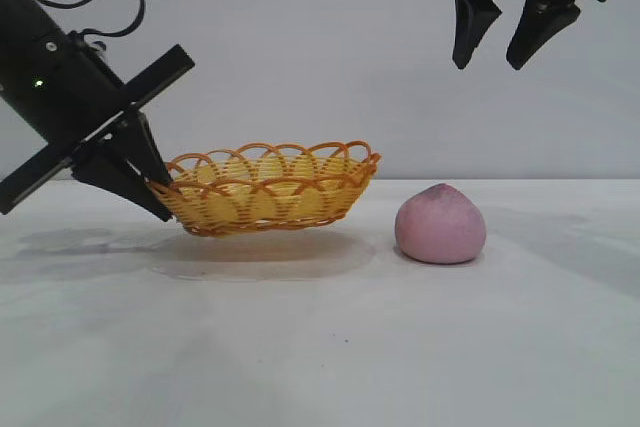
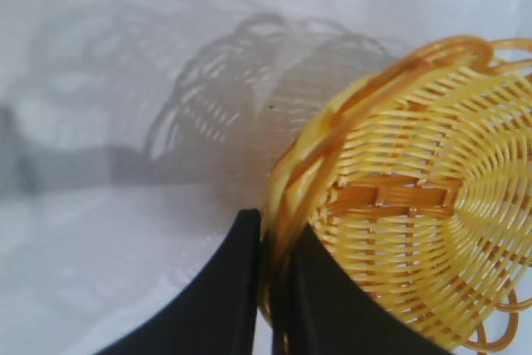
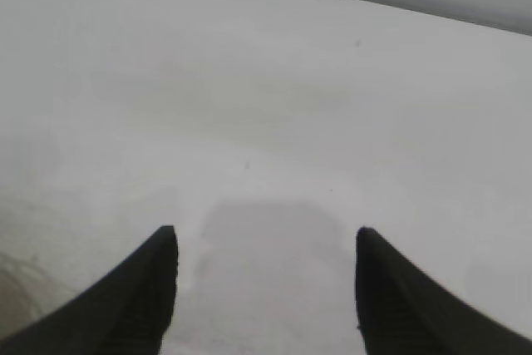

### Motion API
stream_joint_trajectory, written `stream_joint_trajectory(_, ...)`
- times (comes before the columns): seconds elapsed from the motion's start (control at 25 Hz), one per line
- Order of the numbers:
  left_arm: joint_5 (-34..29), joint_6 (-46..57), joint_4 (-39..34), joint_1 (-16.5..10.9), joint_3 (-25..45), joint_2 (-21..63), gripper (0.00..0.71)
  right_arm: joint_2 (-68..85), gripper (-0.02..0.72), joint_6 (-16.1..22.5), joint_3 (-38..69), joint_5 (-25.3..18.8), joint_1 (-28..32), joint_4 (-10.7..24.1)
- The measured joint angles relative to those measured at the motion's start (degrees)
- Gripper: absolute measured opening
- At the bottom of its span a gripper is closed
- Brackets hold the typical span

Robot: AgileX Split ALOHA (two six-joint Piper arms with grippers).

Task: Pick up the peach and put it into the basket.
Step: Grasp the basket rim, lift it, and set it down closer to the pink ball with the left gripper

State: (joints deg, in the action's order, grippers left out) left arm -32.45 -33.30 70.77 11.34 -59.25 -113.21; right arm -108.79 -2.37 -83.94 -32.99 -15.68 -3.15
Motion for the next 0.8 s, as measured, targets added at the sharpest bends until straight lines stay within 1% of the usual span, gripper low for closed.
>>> stream_joint_trajectory(0.04,0.12,0.23,0.04,0.27,0.0,0.0,0.0,0.0,0.396,0.0,0.0,0.0,0.0,0.0)
stream_joint_trajectory(0.08,0.12,0.35,0.13,0.39,0.0,0.0,0.055,0.0,0.396,0.0,0.0,0.0,0.0,0.0)
stream_joint_trajectory(0.2,0.43,1.67,0.13,0.48,0.05,0.0,0.055,0.0,0.396,0.0,0.0,0.0,0.0,0.0)
stream_joint_trajectory(0.24,0.59,1.92,0.13,0.48,0.13,0.0,0.095,0.0,0.396,0.0,0.0,0.0,0.0,0.0)
stream_joint_trajectory(0.48,0.95,3.28,-0.91,0.48,0.13,0.0,0.099,0.0,0.396,0.0,0.0,0.0,0.0,0.0)
stream_joint_trajectory(0.52,0.95,3.68,-1.43,0.48,0.13,0.0,0.148,0.0,0.396,0.0,0.0,0.0,0.0,0.0)
stream_joint_trajectory(0.72,0.38,4.71,-3.94,0.48,0.13,0.0,0.331,0.0,0.396,0.0,0.0,0.0,0.0,0.0)
stream_joint_trajectory(0.8,-0.25,4.71,-4.51,0.48,0.13,0.0,0.33,0.0,0.396,0.0,0.0,0.0,0.0,0.0)
